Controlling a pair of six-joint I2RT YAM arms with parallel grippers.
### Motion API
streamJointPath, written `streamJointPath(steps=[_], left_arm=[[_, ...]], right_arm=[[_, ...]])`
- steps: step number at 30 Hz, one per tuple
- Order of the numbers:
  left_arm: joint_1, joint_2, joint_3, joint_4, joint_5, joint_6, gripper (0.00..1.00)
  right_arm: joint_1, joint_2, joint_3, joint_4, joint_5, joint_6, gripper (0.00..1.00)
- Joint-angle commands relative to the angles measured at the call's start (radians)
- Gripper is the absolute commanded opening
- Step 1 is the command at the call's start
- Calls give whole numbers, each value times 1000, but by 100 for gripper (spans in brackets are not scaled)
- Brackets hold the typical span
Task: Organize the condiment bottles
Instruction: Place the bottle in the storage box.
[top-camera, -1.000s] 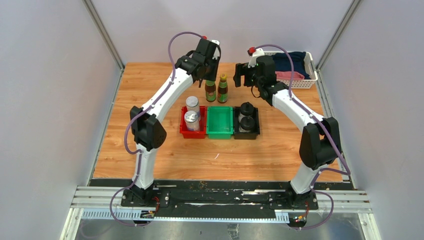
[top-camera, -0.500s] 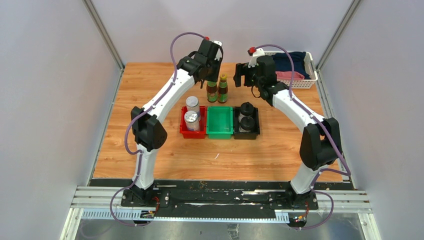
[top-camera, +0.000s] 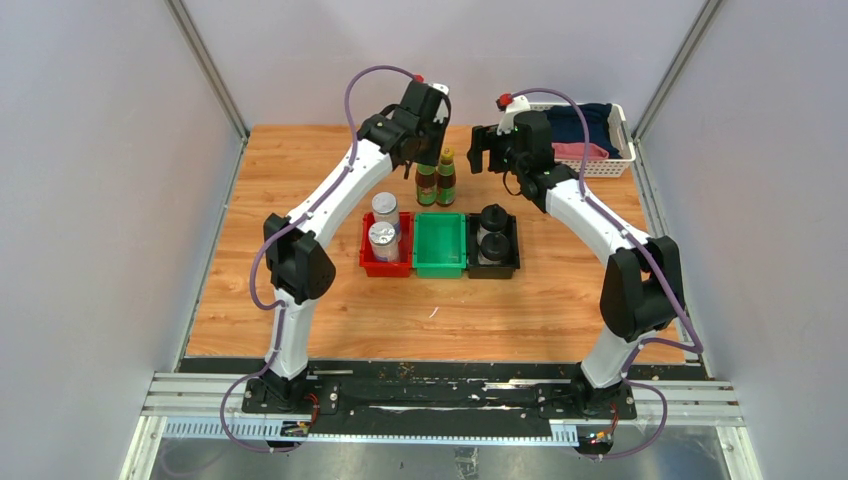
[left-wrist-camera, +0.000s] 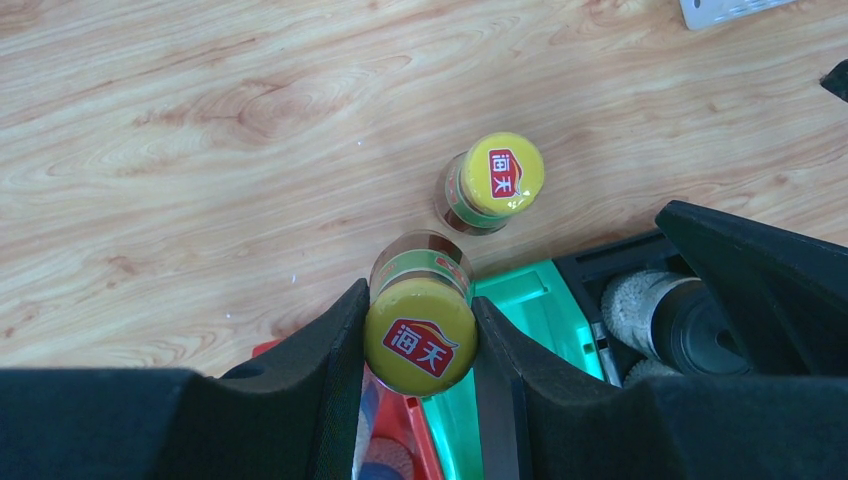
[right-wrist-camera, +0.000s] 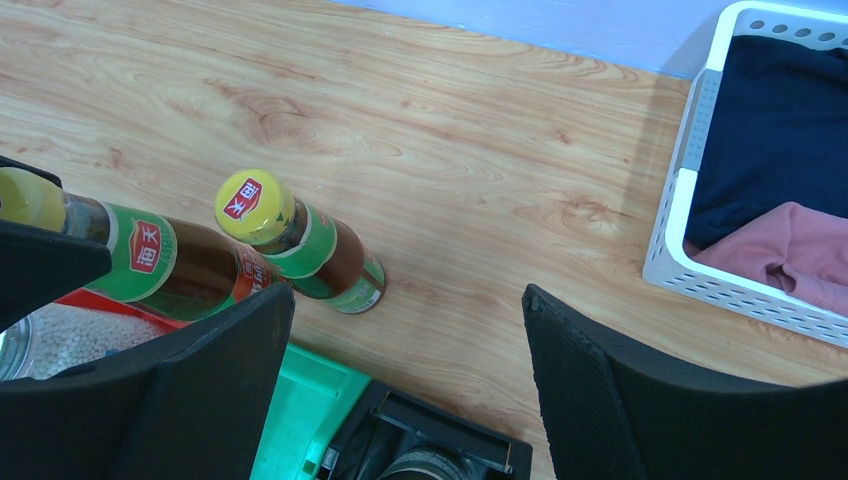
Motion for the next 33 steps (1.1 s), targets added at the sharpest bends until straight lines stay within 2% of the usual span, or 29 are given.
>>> streamJointPath(steps=[1, 33], left_arm=[[-15, -82, 50, 55, -18, 12, 0], [-74, -134, -13, 55, -50, 13, 0]], right_arm=[[-19, -33, -17, 14, 16, 6, 88], [-43, -26, -16, 14, 16, 11, 88]])
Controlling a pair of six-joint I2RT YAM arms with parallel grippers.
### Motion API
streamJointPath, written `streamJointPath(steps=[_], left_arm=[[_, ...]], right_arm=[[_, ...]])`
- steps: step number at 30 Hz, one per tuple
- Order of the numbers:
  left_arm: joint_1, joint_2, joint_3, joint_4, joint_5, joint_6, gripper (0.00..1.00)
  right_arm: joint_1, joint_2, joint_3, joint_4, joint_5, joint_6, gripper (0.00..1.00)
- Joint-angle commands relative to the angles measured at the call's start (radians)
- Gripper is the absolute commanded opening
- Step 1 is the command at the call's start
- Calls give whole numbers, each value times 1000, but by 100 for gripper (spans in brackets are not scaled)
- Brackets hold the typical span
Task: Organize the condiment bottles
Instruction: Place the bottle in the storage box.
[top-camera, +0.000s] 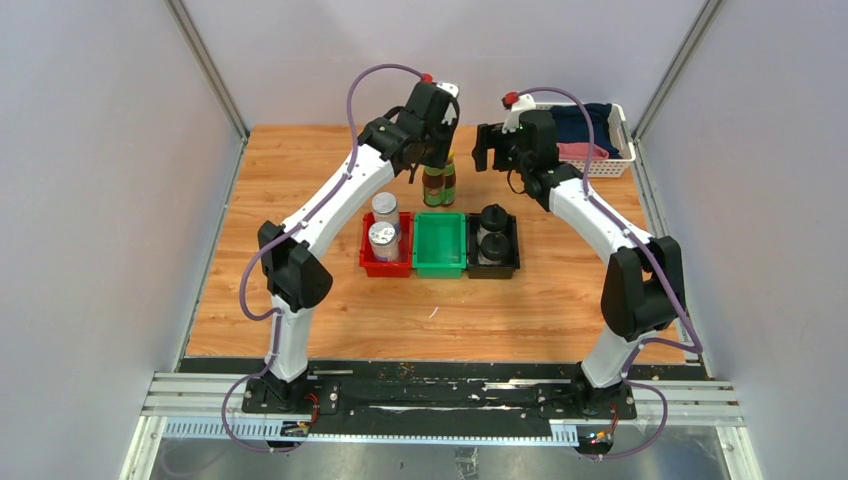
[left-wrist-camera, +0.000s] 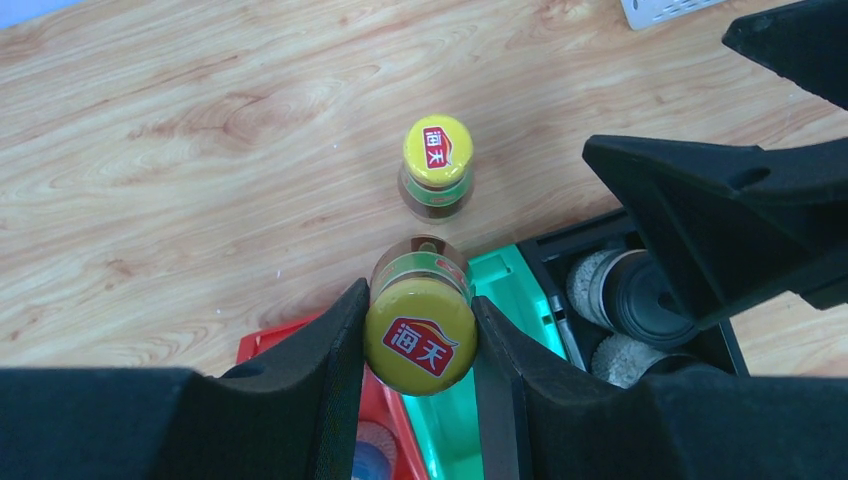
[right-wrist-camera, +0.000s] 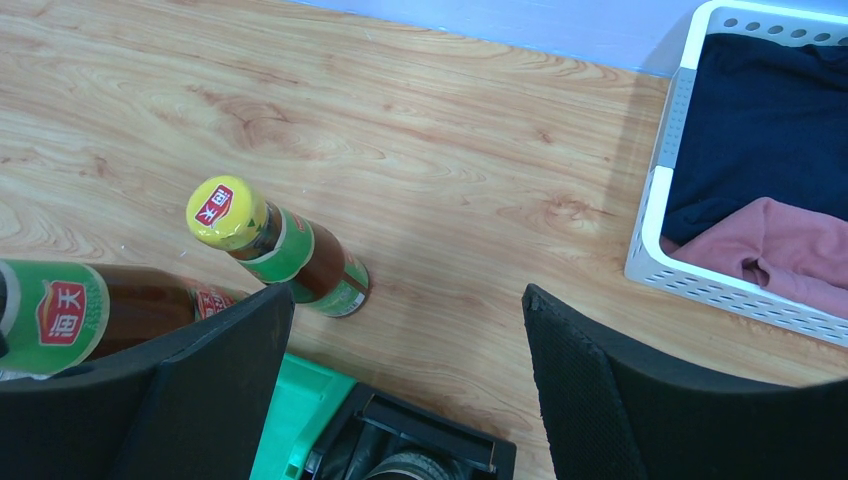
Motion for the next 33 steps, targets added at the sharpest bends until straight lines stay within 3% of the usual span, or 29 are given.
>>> streamJointPath(steps=[1, 33], left_arm=[[-20, -79, -5, 61, -24, 11, 0], [-81, -164, -145, 84, -56, -2, 0]], right_arm=[[-20, -26, -15, 11, 14, 12, 88], [-24, -36, -27, 13, 14, 15, 88]])
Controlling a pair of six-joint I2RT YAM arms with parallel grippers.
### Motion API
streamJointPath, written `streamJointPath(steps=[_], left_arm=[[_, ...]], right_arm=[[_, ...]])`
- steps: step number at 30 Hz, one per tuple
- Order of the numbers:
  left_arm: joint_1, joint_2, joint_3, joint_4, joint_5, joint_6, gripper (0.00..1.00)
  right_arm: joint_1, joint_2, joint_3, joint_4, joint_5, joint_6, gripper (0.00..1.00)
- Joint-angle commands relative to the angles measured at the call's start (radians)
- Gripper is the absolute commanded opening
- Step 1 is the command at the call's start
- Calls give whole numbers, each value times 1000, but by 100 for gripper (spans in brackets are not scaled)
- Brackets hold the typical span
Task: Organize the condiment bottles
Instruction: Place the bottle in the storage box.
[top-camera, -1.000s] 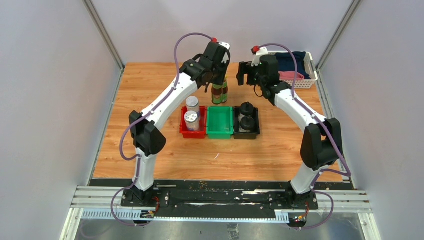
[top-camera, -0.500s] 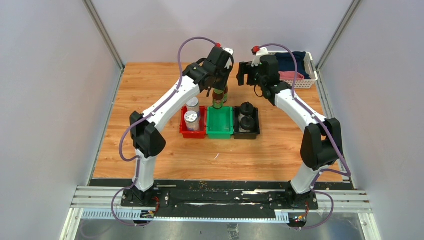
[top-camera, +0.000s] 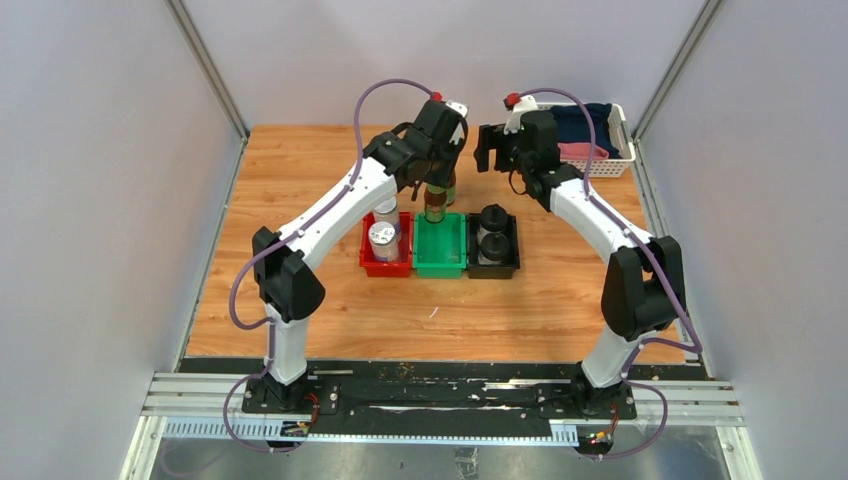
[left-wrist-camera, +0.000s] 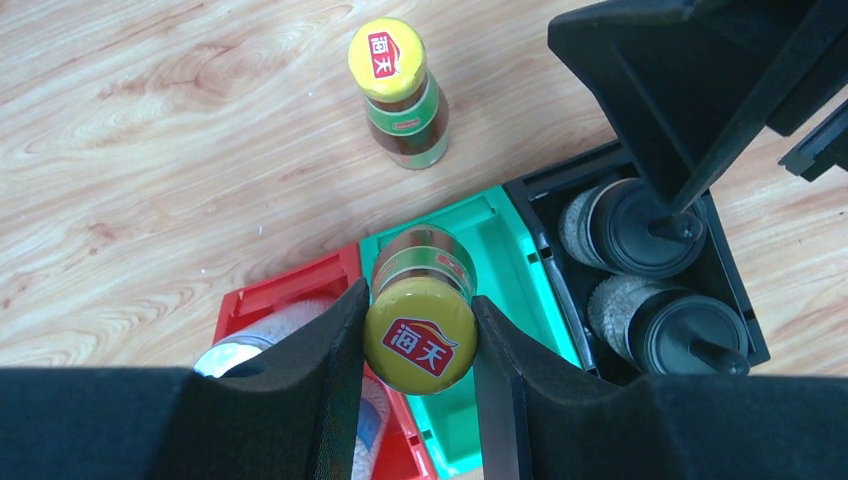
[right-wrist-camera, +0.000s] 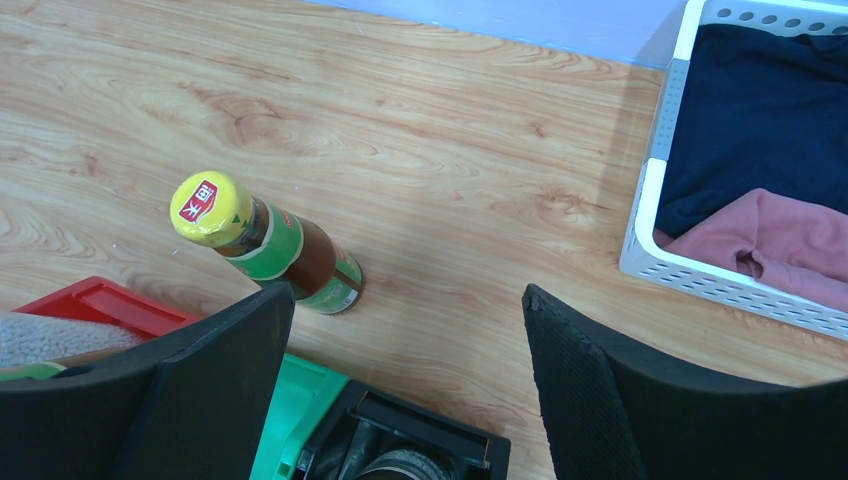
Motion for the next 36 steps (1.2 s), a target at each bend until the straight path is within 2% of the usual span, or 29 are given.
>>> streamJointPath(steps=[1, 36], left_arm=[[-17, -87, -13, 89, -27, -1, 0], [-74, -210, -209, 170, -45, -30, 0]], right_arm=[[-15, -36, -19, 12, 14, 13, 88], [-15, -44, -26, 14, 22, 9, 88]])
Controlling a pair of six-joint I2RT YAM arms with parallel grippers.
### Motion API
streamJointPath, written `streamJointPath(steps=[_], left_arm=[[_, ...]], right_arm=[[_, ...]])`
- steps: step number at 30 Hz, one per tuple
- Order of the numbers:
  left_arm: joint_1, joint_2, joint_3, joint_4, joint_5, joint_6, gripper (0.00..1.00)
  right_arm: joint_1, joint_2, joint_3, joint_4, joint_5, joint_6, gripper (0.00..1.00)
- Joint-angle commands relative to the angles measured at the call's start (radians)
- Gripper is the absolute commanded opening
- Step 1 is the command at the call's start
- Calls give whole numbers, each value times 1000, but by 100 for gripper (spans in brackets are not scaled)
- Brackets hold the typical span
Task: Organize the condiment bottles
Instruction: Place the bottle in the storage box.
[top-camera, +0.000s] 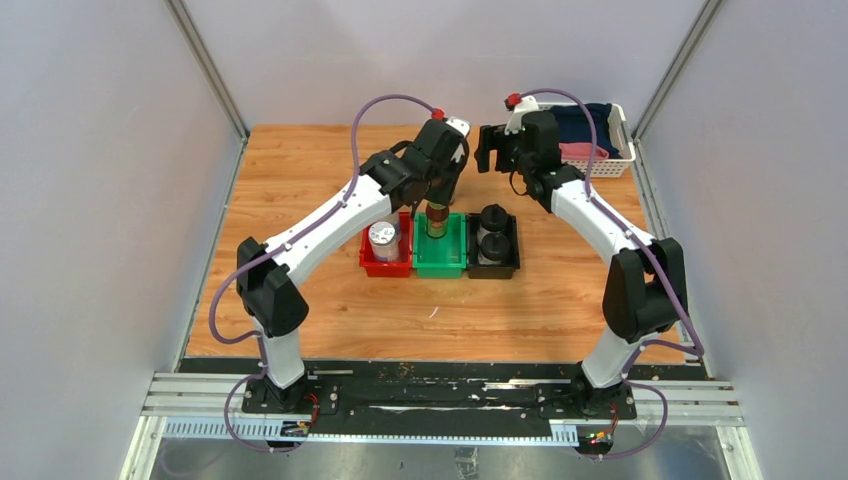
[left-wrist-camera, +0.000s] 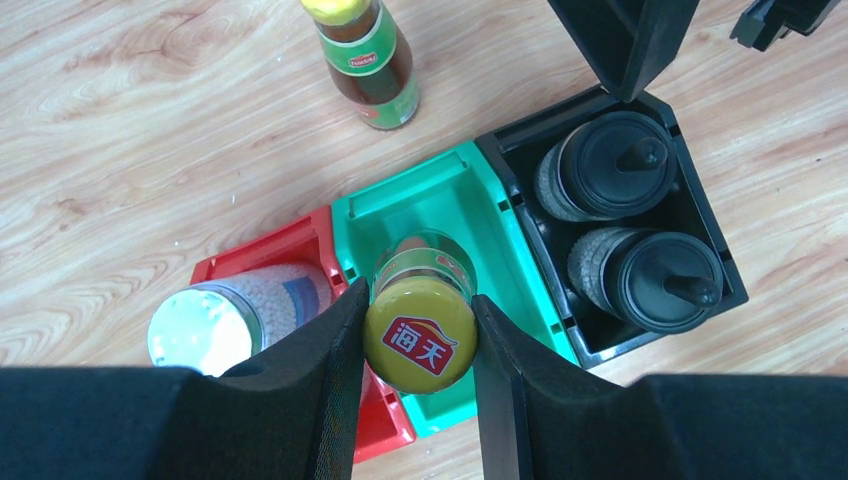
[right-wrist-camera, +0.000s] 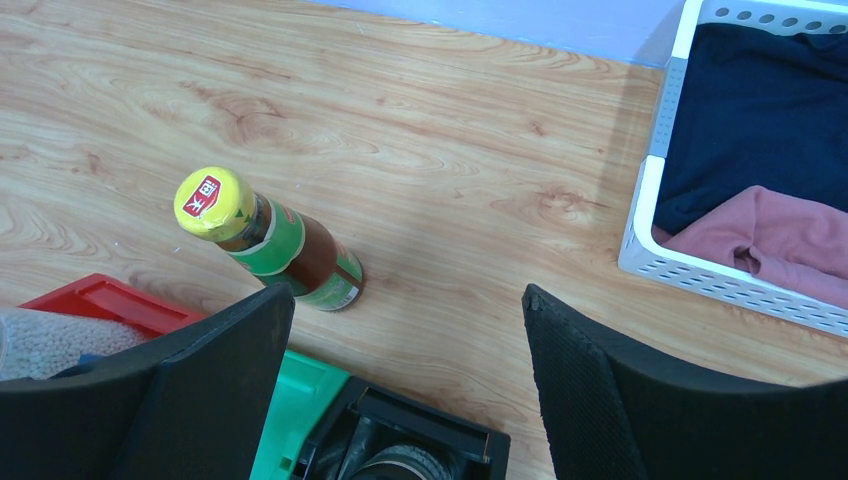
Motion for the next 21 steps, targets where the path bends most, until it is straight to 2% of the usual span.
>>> streamJointPath(steps=[1, 21], left_arm=[[-16, -88, -15, 101, -31, -10, 0], [-40, -174, -175, 186, -9, -31, 0]], right_arm=[[-15, -32, -16, 15, 20, 8, 88], [-16, -28, -11, 12, 23, 4, 88]])
